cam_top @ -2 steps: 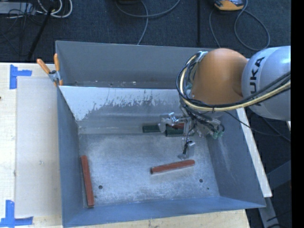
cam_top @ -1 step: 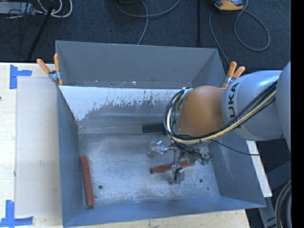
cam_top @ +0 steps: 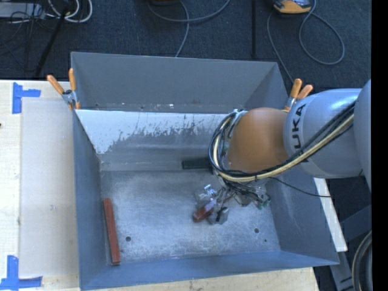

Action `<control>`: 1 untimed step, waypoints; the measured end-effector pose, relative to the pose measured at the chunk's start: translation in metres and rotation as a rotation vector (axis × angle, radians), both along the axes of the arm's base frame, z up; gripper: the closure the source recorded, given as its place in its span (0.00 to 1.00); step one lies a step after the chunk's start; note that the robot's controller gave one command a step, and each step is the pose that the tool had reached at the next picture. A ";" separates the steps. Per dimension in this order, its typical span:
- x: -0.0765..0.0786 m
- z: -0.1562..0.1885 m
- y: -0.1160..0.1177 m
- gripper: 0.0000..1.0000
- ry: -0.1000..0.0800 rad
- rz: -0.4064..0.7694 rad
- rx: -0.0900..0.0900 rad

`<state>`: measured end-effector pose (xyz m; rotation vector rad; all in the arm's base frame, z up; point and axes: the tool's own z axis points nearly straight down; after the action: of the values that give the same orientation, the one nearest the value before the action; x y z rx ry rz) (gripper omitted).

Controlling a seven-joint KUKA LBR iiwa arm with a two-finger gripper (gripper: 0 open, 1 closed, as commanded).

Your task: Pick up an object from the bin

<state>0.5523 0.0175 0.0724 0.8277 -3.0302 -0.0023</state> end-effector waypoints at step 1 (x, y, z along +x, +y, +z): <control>-0.021 0.122 0.001 1.00 -0.008 0.042 -0.001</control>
Offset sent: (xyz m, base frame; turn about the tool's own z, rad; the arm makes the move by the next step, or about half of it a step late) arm -0.0219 -0.0002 0.1181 -0.0439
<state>0.5317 0.0181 0.1944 0.8924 -3.0192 0.0020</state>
